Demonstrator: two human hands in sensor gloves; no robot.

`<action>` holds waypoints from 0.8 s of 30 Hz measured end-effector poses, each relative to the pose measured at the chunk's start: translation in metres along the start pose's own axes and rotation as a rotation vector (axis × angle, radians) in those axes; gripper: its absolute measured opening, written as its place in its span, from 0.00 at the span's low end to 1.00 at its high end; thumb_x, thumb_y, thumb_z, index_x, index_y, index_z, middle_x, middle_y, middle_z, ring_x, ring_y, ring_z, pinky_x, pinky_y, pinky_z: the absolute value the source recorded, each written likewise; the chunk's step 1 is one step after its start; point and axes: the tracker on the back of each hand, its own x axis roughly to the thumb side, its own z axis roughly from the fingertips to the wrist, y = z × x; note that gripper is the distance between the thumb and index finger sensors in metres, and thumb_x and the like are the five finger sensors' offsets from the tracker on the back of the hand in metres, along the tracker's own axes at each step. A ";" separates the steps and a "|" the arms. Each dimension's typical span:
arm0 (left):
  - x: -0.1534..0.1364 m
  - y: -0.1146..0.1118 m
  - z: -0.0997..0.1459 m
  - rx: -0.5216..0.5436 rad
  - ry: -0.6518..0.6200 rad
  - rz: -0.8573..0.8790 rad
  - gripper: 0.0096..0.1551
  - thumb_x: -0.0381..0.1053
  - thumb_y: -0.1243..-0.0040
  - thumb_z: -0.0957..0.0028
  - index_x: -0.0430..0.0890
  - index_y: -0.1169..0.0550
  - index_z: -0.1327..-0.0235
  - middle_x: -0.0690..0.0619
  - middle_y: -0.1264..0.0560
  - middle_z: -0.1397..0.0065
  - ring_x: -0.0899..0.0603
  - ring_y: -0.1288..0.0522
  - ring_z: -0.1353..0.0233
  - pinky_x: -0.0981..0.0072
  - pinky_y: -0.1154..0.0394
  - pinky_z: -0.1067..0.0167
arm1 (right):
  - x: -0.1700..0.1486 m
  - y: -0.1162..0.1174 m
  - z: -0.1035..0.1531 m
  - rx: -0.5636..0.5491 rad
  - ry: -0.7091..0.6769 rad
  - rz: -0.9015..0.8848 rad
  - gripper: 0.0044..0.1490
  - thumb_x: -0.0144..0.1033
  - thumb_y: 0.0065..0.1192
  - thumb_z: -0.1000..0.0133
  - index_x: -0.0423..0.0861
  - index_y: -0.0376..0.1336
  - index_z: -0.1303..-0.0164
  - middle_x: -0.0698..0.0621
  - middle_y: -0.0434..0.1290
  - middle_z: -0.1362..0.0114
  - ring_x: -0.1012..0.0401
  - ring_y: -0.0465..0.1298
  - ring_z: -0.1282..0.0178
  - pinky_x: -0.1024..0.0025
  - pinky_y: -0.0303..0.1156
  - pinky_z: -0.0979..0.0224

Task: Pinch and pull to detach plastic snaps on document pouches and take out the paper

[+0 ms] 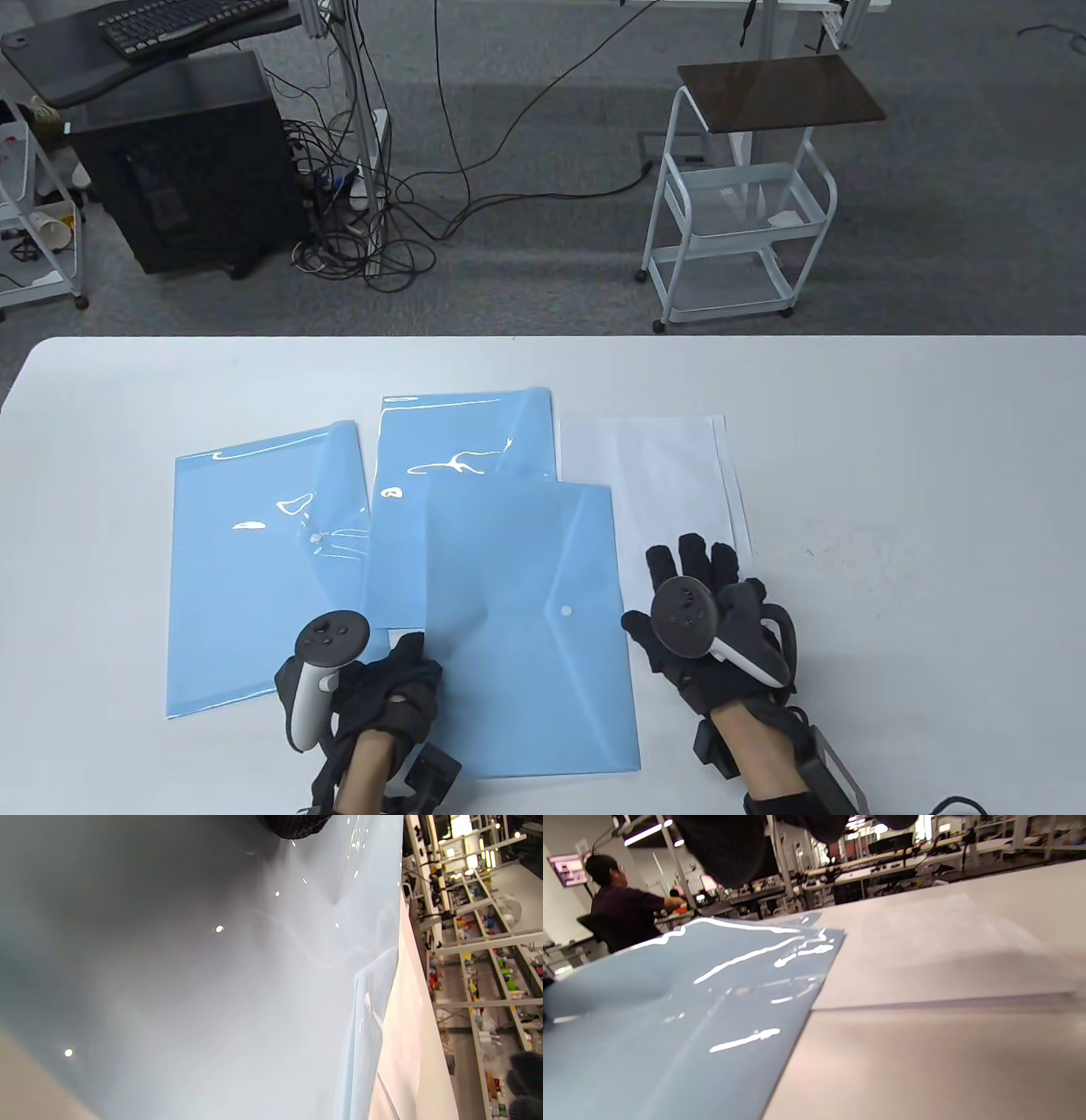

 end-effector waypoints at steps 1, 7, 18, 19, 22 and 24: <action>0.000 0.000 0.000 0.001 0.000 -0.001 0.28 0.39 0.51 0.40 0.43 0.38 0.25 0.47 0.25 0.29 0.41 0.16 0.42 0.54 0.18 0.46 | -0.005 -0.002 0.002 -0.016 0.010 -0.016 0.54 0.59 0.56 0.39 0.43 0.42 0.11 0.25 0.41 0.09 0.22 0.44 0.18 0.13 0.47 0.33; 0.001 -0.001 0.002 0.032 0.001 -0.022 0.28 0.40 0.51 0.39 0.43 0.37 0.25 0.46 0.25 0.30 0.41 0.16 0.43 0.54 0.18 0.47 | -0.037 -0.002 0.009 -0.137 0.078 -0.098 0.58 0.64 0.55 0.40 0.45 0.38 0.10 0.27 0.36 0.09 0.21 0.38 0.19 0.11 0.42 0.34; 0.011 0.012 0.013 0.036 -0.076 0.078 0.27 0.39 0.51 0.40 0.41 0.35 0.27 0.46 0.23 0.34 0.42 0.16 0.49 0.55 0.18 0.51 | -0.060 0.008 0.014 -0.162 0.130 -0.151 0.58 0.65 0.55 0.40 0.43 0.41 0.10 0.26 0.37 0.09 0.21 0.39 0.19 0.11 0.41 0.35; 0.014 0.015 0.016 0.042 -0.090 0.087 0.27 0.39 0.50 0.40 0.41 0.35 0.27 0.45 0.23 0.35 0.41 0.16 0.49 0.55 0.18 0.51 | -0.060 0.008 0.014 -0.162 0.130 -0.151 0.58 0.65 0.55 0.40 0.43 0.41 0.11 0.26 0.38 0.09 0.21 0.39 0.19 0.11 0.42 0.35; 0.022 0.028 0.023 0.074 -0.125 0.104 0.26 0.39 0.50 0.40 0.40 0.35 0.27 0.45 0.22 0.35 0.41 0.16 0.50 0.55 0.18 0.52 | -0.059 0.009 0.013 -0.150 0.136 -0.145 0.57 0.64 0.55 0.40 0.42 0.42 0.11 0.26 0.38 0.09 0.21 0.40 0.19 0.11 0.42 0.35; 0.027 0.040 0.025 0.103 -0.134 0.109 0.26 0.39 0.50 0.40 0.40 0.35 0.27 0.45 0.22 0.36 0.42 0.16 0.50 0.55 0.18 0.52 | -0.060 0.009 0.013 -0.148 0.139 -0.163 0.57 0.64 0.55 0.40 0.42 0.42 0.11 0.25 0.39 0.09 0.21 0.41 0.19 0.11 0.42 0.35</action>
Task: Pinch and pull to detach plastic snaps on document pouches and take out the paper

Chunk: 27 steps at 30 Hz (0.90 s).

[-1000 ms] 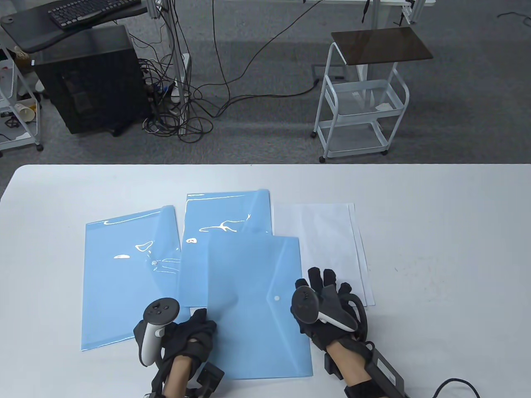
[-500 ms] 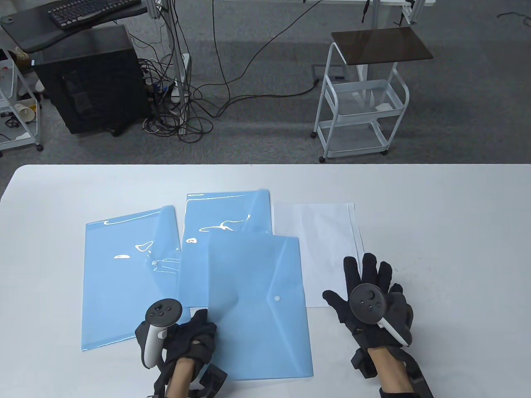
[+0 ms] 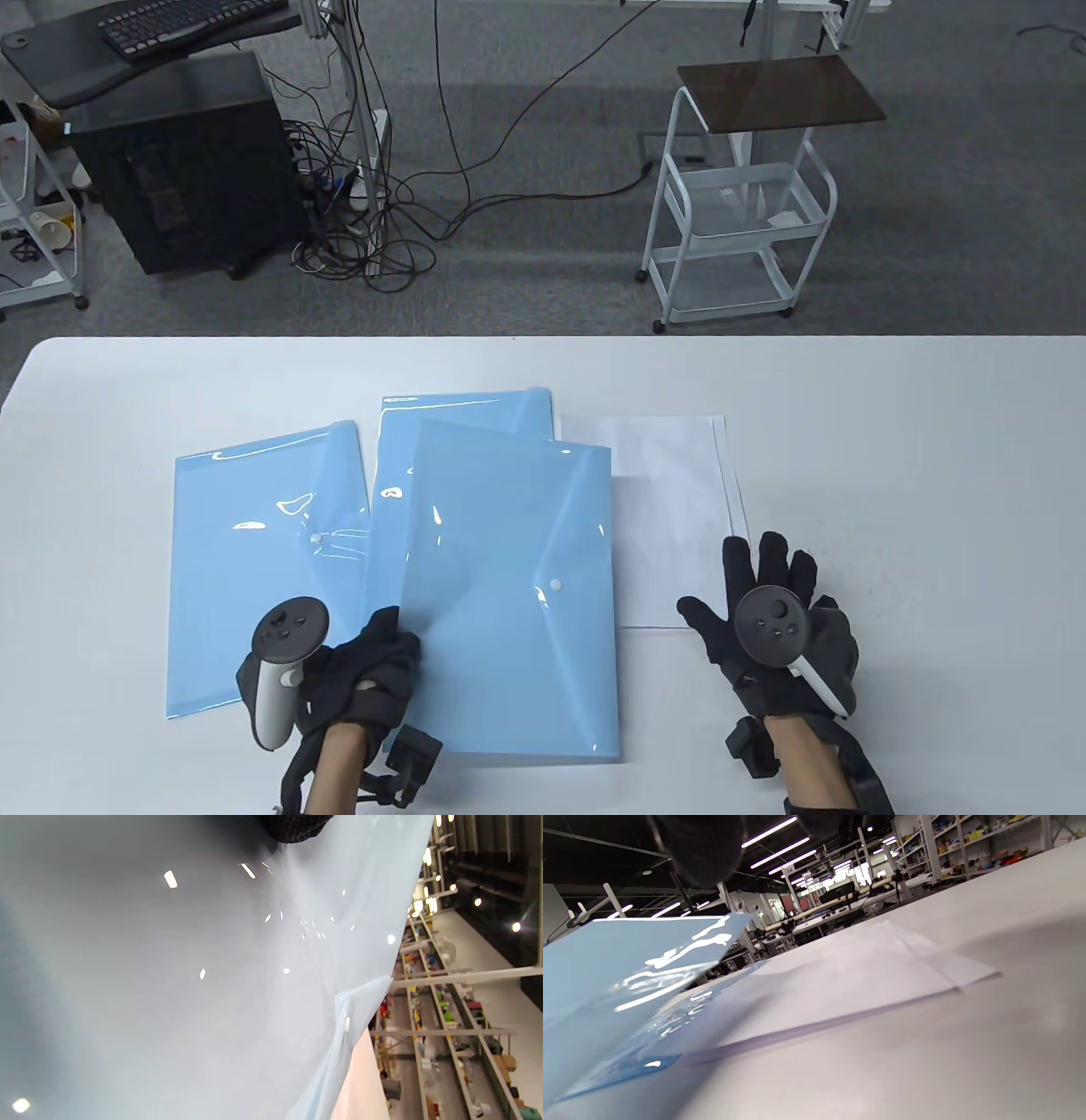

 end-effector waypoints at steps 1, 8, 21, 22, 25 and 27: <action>0.002 0.004 -0.001 0.013 0.000 0.003 0.26 0.39 0.50 0.40 0.40 0.35 0.27 0.45 0.22 0.36 0.42 0.16 0.51 0.55 0.18 0.52 | 0.000 0.000 0.000 -0.001 0.001 -0.005 0.58 0.64 0.55 0.40 0.41 0.42 0.11 0.25 0.39 0.09 0.21 0.41 0.19 0.11 0.42 0.36; 0.029 0.041 -0.026 0.127 -0.004 -0.030 0.26 0.40 0.50 0.40 0.41 0.34 0.28 0.47 0.21 0.37 0.43 0.16 0.52 0.56 0.18 0.54 | -0.003 -0.001 0.002 -0.003 -0.006 -0.015 0.58 0.64 0.55 0.40 0.40 0.42 0.11 0.25 0.39 0.09 0.21 0.41 0.19 0.11 0.42 0.36; 0.029 0.050 -0.100 0.149 0.112 -0.028 0.25 0.42 0.48 0.40 0.42 0.32 0.28 0.47 0.19 0.40 0.44 0.15 0.55 0.55 0.18 0.55 | 0.002 0.002 0.003 0.018 -0.038 -0.029 0.58 0.64 0.55 0.40 0.40 0.43 0.11 0.24 0.40 0.09 0.21 0.42 0.20 0.11 0.43 0.36; 0.028 0.049 -0.105 0.146 0.119 -0.029 0.25 0.42 0.48 0.40 0.42 0.31 0.28 0.47 0.19 0.40 0.43 0.15 0.55 0.55 0.18 0.55 | 0.002 0.002 0.003 0.019 -0.040 -0.030 0.58 0.64 0.55 0.40 0.40 0.43 0.11 0.24 0.41 0.09 0.21 0.42 0.20 0.11 0.43 0.36; 0.027 0.049 -0.114 0.140 0.147 -0.055 0.25 0.43 0.48 0.40 0.43 0.31 0.28 0.47 0.19 0.41 0.43 0.15 0.55 0.55 0.18 0.55 | 0.004 0.003 0.002 0.020 -0.044 -0.028 0.58 0.64 0.55 0.40 0.40 0.43 0.11 0.24 0.41 0.09 0.21 0.42 0.20 0.11 0.43 0.36; 0.026 0.050 -0.119 0.153 0.167 -0.075 0.26 0.43 0.48 0.39 0.43 0.31 0.28 0.47 0.19 0.41 0.43 0.15 0.55 0.55 0.18 0.55 | 0.005 0.004 0.002 0.025 -0.047 -0.028 0.58 0.64 0.55 0.40 0.40 0.43 0.11 0.24 0.41 0.10 0.21 0.42 0.20 0.11 0.42 0.37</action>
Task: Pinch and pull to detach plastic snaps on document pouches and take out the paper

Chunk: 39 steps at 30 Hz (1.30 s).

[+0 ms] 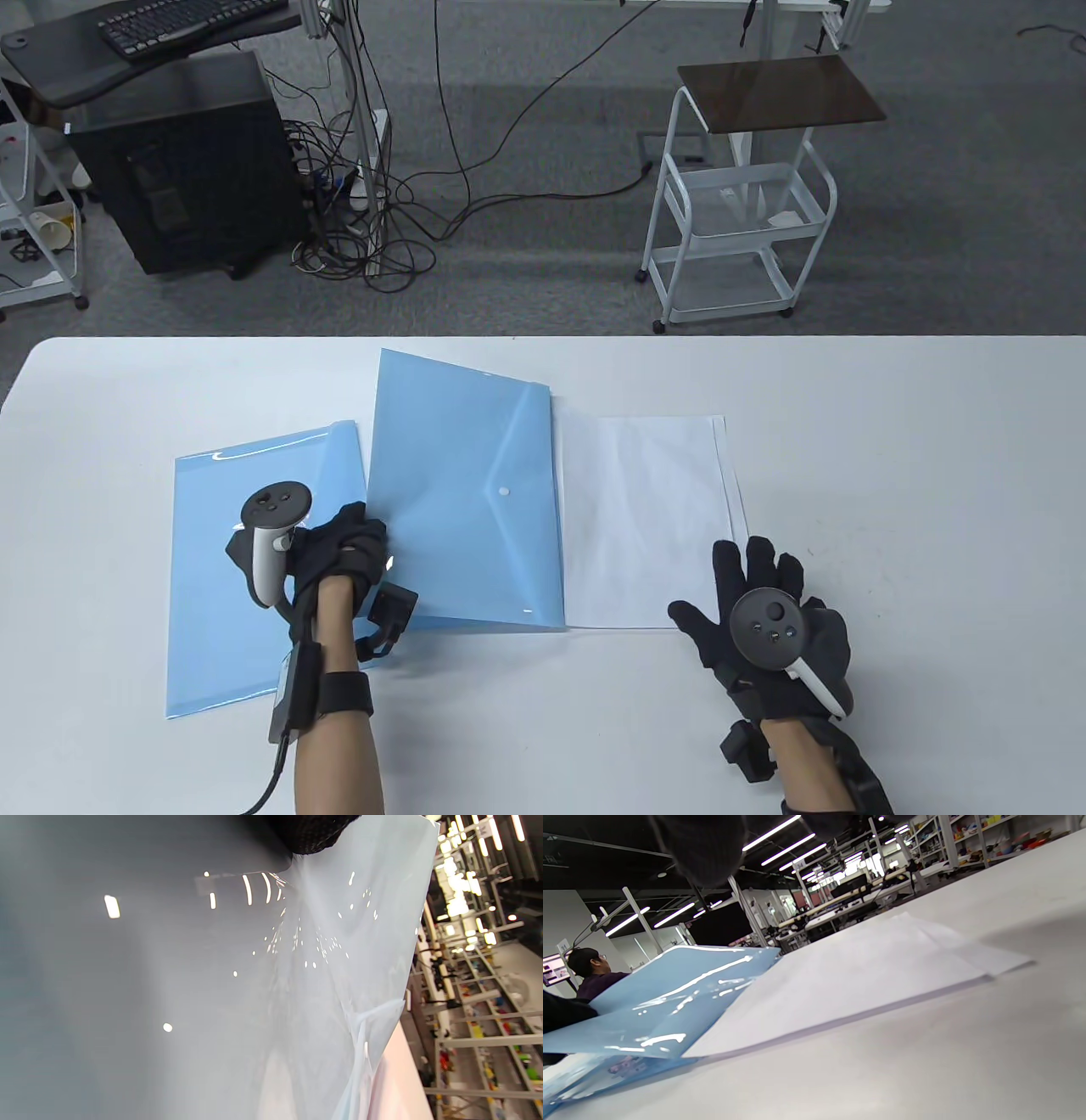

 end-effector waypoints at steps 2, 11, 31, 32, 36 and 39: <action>-0.001 0.000 -0.006 0.003 0.015 -0.013 0.26 0.43 0.47 0.39 0.43 0.32 0.27 0.47 0.19 0.41 0.43 0.15 0.55 0.55 0.18 0.54 | 0.001 0.000 -0.001 0.002 -0.005 0.000 0.58 0.64 0.55 0.40 0.40 0.43 0.11 0.24 0.41 0.10 0.21 0.42 0.20 0.11 0.42 0.37; -0.008 -0.002 -0.012 0.120 0.043 -0.100 0.35 0.45 0.42 0.40 0.44 0.39 0.20 0.46 0.21 0.35 0.41 0.15 0.50 0.53 0.19 0.51 | 0.002 0.001 -0.001 0.006 -0.010 -0.004 0.57 0.64 0.55 0.40 0.39 0.43 0.11 0.24 0.41 0.10 0.20 0.42 0.20 0.11 0.43 0.37; -0.021 0.066 0.052 0.383 0.033 -0.484 0.54 0.60 0.37 0.43 0.37 0.50 0.17 0.33 0.48 0.14 0.18 0.43 0.22 0.25 0.39 0.33 | 0.002 0.000 0.004 -0.005 -0.014 -0.004 0.57 0.63 0.55 0.39 0.39 0.44 0.11 0.23 0.42 0.10 0.20 0.42 0.20 0.10 0.43 0.37; -0.025 0.070 0.052 0.380 0.045 -0.480 0.57 0.61 0.37 0.43 0.35 0.52 0.17 0.32 0.51 0.14 0.16 0.47 0.22 0.23 0.42 0.33 | 0.002 -0.001 0.004 -0.006 -0.014 -0.004 0.57 0.63 0.55 0.39 0.39 0.44 0.11 0.24 0.42 0.10 0.20 0.43 0.20 0.10 0.42 0.37; -0.050 0.084 0.048 0.377 0.132 -0.466 0.61 0.63 0.37 0.43 0.33 0.55 0.18 0.27 0.55 0.15 0.13 0.53 0.23 0.16 0.47 0.36 | 0.002 0.000 0.004 -0.002 -0.013 -0.004 0.57 0.63 0.55 0.39 0.39 0.44 0.11 0.23 0.42 0.10 0.20 0.43 0.20 0.10 0.42 0.37; -0.064 0.090 0.043 0.381 0.206 -0.468 0.62 0.63 0.37 0.43 0.31 0.55 0.18 0.26 0.54 0.15 0.12 0.52 0.23 0.15 0.45 0.38 | 0.002 -0.001 0.005 -0.001 -0.011 -0.002 0.57 0.63 0.55 0.39 0.39 0.44 0.11 0.23 0.42 0.10 0.20 0.43 0.20 0.10 0.42 0.37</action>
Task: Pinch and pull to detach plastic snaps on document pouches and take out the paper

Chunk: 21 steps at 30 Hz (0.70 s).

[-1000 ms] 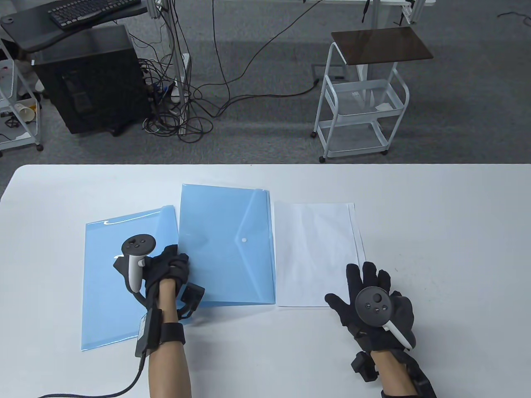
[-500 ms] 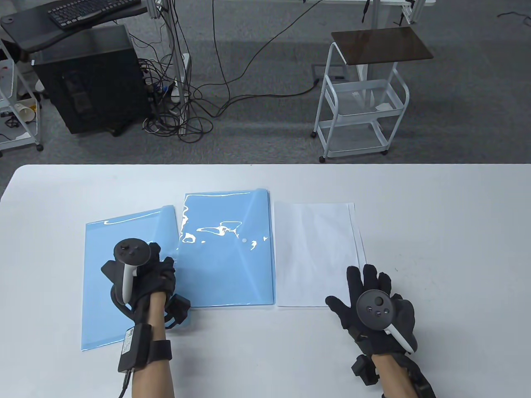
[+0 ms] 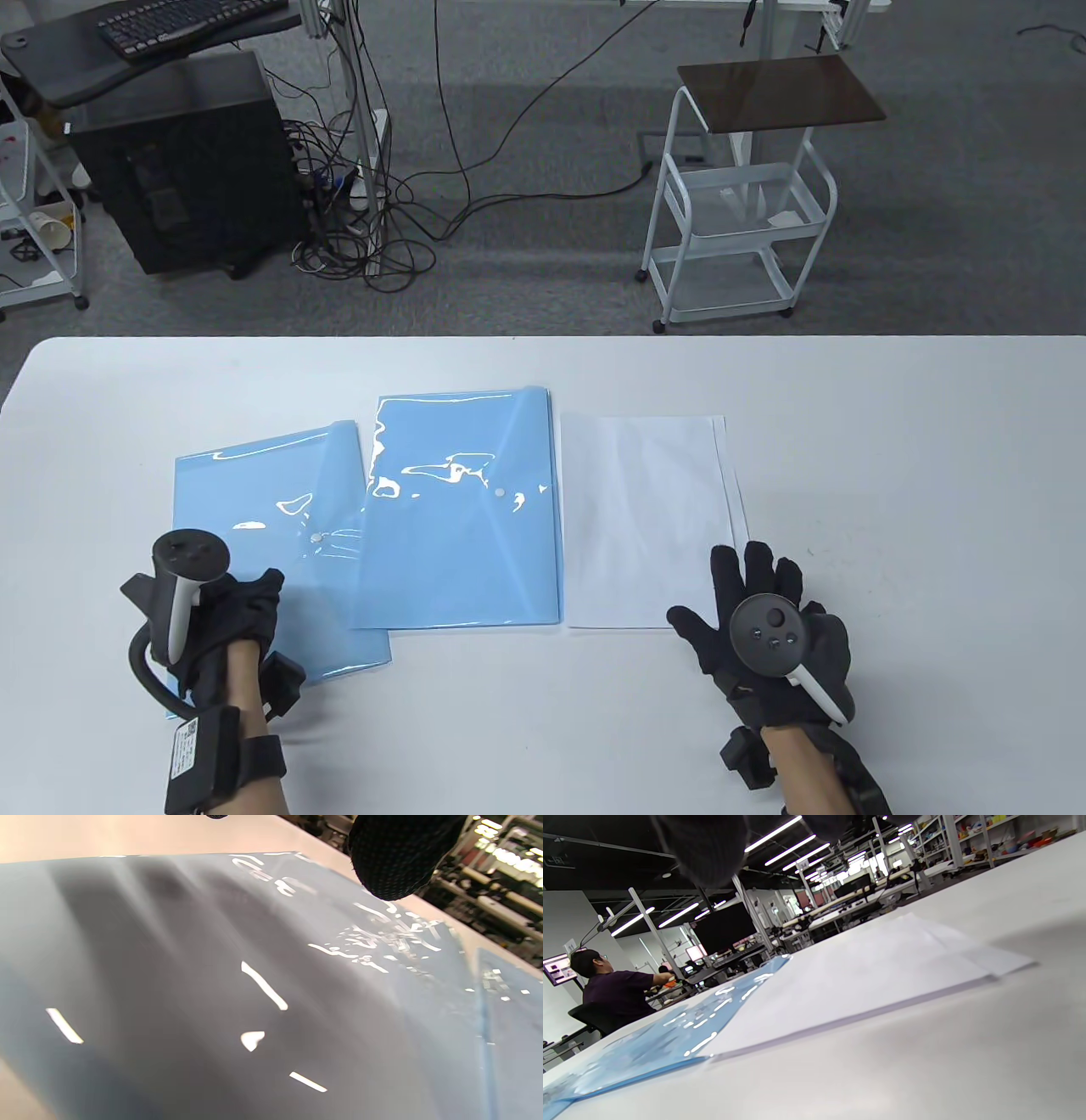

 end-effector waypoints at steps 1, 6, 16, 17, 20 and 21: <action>-0.005 -0.001 -0.004 -0.012 0.022 -0.007 0.62 0.64 0.37 0.43 0.31 0.55 0.19 0.26 0.54 0.15 0.12 0.51 0.24 0.16 0.44 0.38 | 0.000 0.000 0.000 0.000 0.000 0.000 0.57 0.63 0.55 0.39 0.39 0.44 0.11 0.23 0.42 0.10 0.20 0.43 0.20 0.10 0.42 0.38; -0.017 -0.006 -0.017 -0.032 0.142 -0.057 0.68 0.69 0.35 0.47 0.27 0.54 0.20 0.24 0.51 0.17 0.14 0.45 0.25 0.17 0.36 0.41 | 0.000 0.001 -0.001 0.008 0.004 0.008 0.57 0.63 0.55 0.39 0.39 0.44 0.11 0.23 0.42 0.10 0.20 0.43 0.20 0.10 0.42 0.37; -0.021 0.001 -0.034 -0.051 0.202 -0.122 0.71 0.63 0.25 0.57 0.26 0.50 0.21 0.29 0.45 0.19 0.22 0.37 0.30 0.27 0.35 0.36 | -0.003 0.003 -0.004 0.020 0.018 0.017 0.57 0.63 0.56 0.39 0.39 0.44 0.11 0.23 0.42 0.10 0.20 0.43 0.20 0.10 0.43 0.37; -0.026 0.003 -0.036 -0.054 0.216 -0.086 0.70 0.62 0.23 0.58 0.26 0.48 0.21 0.30 0.43 0.20 0.23 0.36 0.32 0.27 0.35 0.37 | -0.003 0.002 -0.004 0.019 0.018 0.016 0.57 0.63 0.56 0.39 0.39 0.44 0.12 0.23 0.42 0.10 0.20 0.43 0.20 0.10 0.43 0.37; -0.037 0.012 -0.036 0.001 0.255 -0.062 0.61 0.60 0.21 0.60 0.30 0.39 0.25 0.41 0.33 0.28 0.31 0.28 0.37 0.30 0.29 0.39 | -0.003 0.003 -0.004 0.017 0.017 0.004 0.57 0.63 0.56 0.39 0.39 0.44 0.11 0.23 0.43 0.10 0.20 0.43 0.20 0.10 0.43 0.37; -0.040 0.013 -0.036 0.012 0.251 -0.051 0.52 0.59 0.20 0.60 0.36 0.32 0.30 0.48 0.27 0.35 0.35 0.24 0.41 0.33 0.26 0.40 | -0.003 0.003 -0.005 0.017 0.016 0.000 0.57 0.63 0.55 0.39 0.39 0.44 0.11 0.23 0.43 0.10 0.20 0.43 0.20 0.10 0.43 0.38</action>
